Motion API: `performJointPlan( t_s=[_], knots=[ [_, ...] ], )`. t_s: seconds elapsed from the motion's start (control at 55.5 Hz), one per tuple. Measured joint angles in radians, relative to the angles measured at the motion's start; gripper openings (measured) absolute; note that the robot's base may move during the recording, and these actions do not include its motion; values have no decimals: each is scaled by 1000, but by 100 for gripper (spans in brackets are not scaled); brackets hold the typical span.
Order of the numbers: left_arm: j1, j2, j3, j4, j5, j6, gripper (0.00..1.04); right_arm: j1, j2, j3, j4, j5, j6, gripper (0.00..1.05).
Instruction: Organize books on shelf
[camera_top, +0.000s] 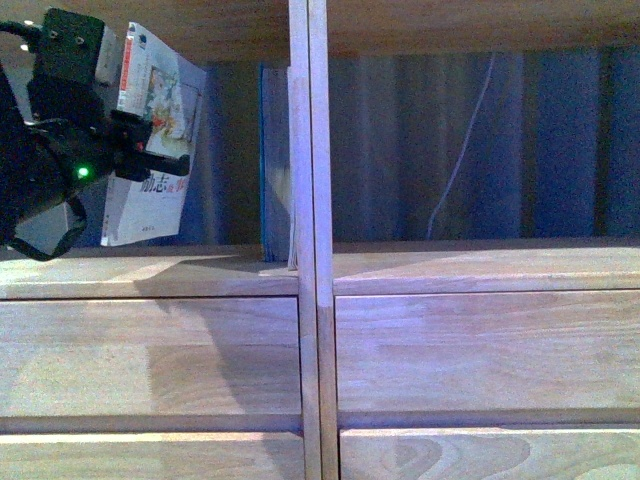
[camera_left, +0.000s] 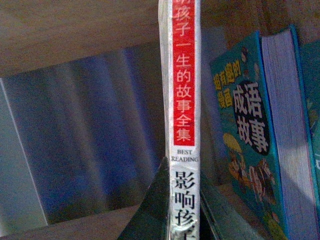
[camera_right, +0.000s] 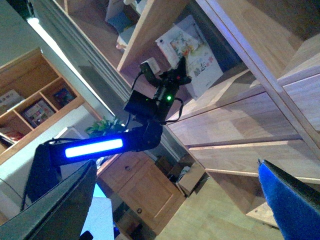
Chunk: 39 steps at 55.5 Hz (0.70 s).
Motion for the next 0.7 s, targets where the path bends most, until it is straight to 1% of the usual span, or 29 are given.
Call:
performJointPlan(
  t_s=[0.216,0.27,0.324,0.342,0.378,0.414,0.45,0.505,0.559,0.631,0.703],
  knots=[
    [-16,109,134,-41,-41,17,7,0,0,-1,0,-2,0,98],
    [-24,124,152,-52,-50,22,7,-14,-23,-12,-29,-1,-48,98],
    [-34,136,164,-58,-51,30,7,-24,-105,-50,-183,28,-182,98],
    [-35,138,166,-60,-52,31,7,-20,-119,-55,-212,33,-227,98],
    [-45,148,172,-63,-53,34,7,-2,-177,-66,-331,54,-359,98],
    [-53,151,173,-65,-53,34,7,11,-217,-66,-418,68,-446,98],
    [-62,158,175,-66,-51,37,7,28,-261,-64,-524,93,-603,98],
    [-71,164,175,-69,-50,38,7,34,-299,-61,-620,100,-748,98],
    [-77,166,177,-72,-49,40,7,30,-308,-59,-677,115,-889,98],
    [-79,167,179,-74,-49,43,7,20,-308,-60,-690,121,-989,98],
    [-79,169,187,-80,-53,43,7,19,-314,-60,-720,148,-1085,98]
  ],
)
